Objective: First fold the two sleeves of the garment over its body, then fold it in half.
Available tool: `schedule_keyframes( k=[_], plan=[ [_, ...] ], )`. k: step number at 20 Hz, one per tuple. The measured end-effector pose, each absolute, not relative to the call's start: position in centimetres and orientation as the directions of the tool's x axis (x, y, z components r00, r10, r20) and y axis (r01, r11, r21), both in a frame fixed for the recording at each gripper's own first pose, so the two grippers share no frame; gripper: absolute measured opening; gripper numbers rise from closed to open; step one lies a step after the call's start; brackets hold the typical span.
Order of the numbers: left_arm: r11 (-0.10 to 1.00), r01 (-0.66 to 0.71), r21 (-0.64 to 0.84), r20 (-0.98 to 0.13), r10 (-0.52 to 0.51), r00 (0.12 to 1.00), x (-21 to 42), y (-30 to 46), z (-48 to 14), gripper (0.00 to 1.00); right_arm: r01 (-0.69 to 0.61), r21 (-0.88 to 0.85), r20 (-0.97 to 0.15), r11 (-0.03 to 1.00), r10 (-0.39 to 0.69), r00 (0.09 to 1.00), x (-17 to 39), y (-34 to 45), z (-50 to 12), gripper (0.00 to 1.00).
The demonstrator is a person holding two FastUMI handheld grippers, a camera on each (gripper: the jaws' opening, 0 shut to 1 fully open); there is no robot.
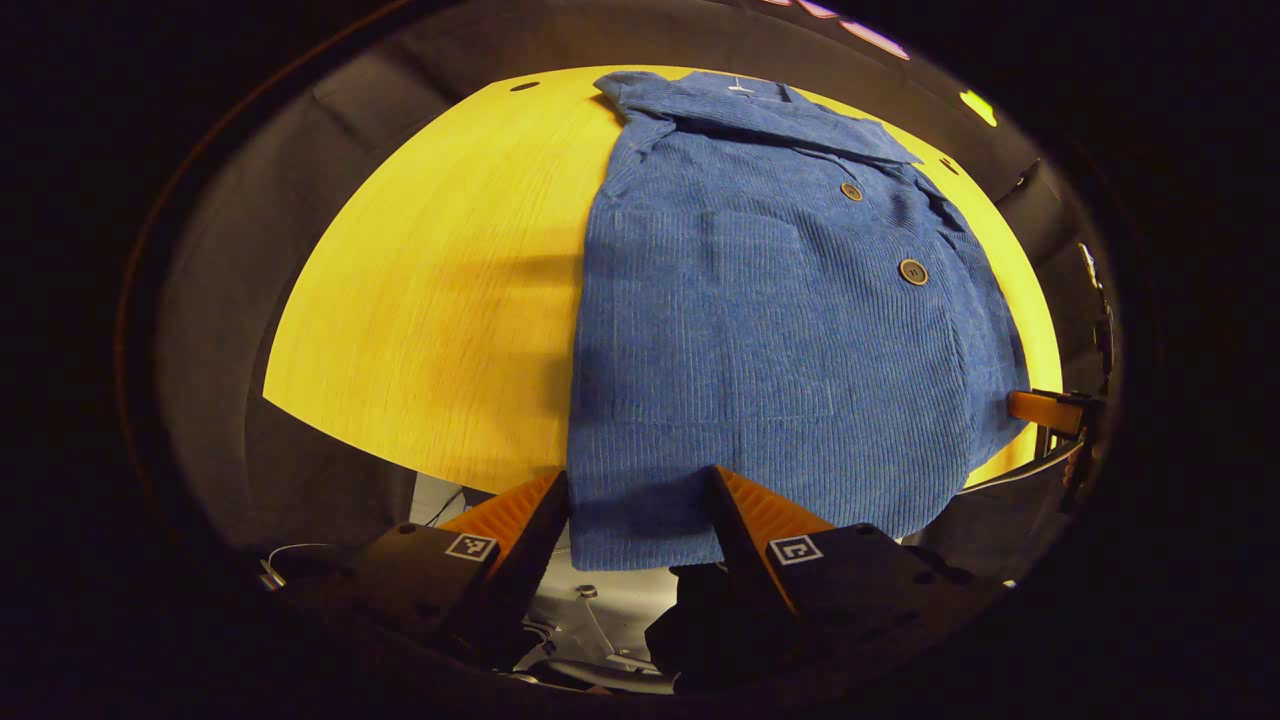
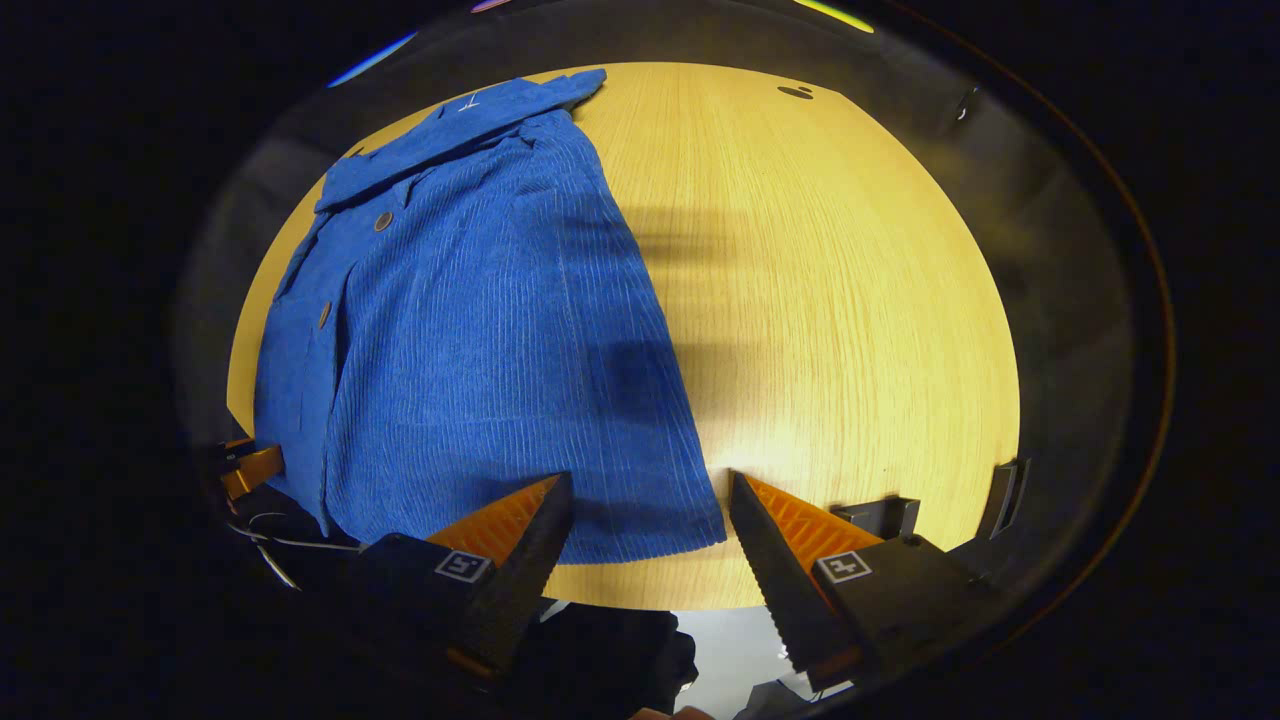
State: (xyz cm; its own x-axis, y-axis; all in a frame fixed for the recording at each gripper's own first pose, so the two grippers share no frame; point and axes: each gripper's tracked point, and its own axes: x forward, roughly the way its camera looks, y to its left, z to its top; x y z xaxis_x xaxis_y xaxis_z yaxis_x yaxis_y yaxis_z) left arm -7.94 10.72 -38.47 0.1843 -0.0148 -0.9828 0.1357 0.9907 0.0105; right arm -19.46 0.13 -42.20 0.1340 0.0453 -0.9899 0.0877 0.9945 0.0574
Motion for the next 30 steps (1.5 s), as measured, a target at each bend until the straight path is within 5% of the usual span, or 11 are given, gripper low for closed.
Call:
schedule_keyframes(
  k=[1, 3, 4, 7, 8, 11, 12, 22, 30],
  plan=[
    [0.991, 0.133, 0.006, -0.984, -0.018, 0.176, -7.8, 10.4, -38.5, 0.74, 0.095, 0.059, -0.990, 0.994, 0.046, 0.133, -19.4, 0.3, -42.2, 1.00],
    [0.991, 0.130, 0.000, -0.986, -0.021, 0.163, -7.8, 9.9, -38.3, 0.62, 0.091, 0.065, -0.990, 0.994, 0.053, 0.128, -19.6, 0.9, -42.2, 0.95],
    [0.992, 0.123, -0.006, -0.988, -0.025, 0.155, -7.7, 9.6, -38.5, 0.58, 0.089, 0.076, -0.989, 0.993, 0.063, 0.136, -19.4, 1.5, -42.1, 0.75],
    [0.994, 0.097, -0.053, -0.988, -0.067, 0.142, -7.6, 8.7, -38.4, 0.20, 0.105, 0.131, -0.984, 0.986, 0.117, 0.132, -19.3, 3.4, -42.1, 0.14],
    [0.993, 0.098, -0.067, -0.987, -0.080, 0.136, -7.7, 8.7, -38.4, 0.06, 0.092, 0.138, -0.985, 0.986, 0.126, 0.117, -19.5, 3.5, -42.0, 0.13],
    [0.985, 0.053, -0.164, -0.979, -0.169, 0.111, -7.7, 8.2, -37.8, 0.00, 0.147, 0.180, -0.979, 0.973, 0.163, 0.121, -19.2, 3.8, -41.7, 0.13],
    [0.981, 0.053, -0.186, -0.975, -0.191, 0.110, -7.8, 8.1, -37.5, 0.00, 0.150, 0.186, -0.978, 0.971, 0.169, 0.118, -19.6, 3.8, -41.8, 0.02],
    [0.938, 0.168, -0.303, -0.932, -0.329, 0.155, -5.5, 6.8, -31.3, 0.00, 0.149, 0.319, -0.940, 0.936, 0.293, 0.173, -16.4, 8.2, -36.3, 0.02],
    [0.910, 0.238, -0.338, -0.896, -0.389, 0.214, 1.3, 6.9, -27.2, 0.00, 0.061, 0.329, -0.917, 0.942, 0.303, 0.261, -8.1, 10.8, -31.6, 0.02]
  ],
)
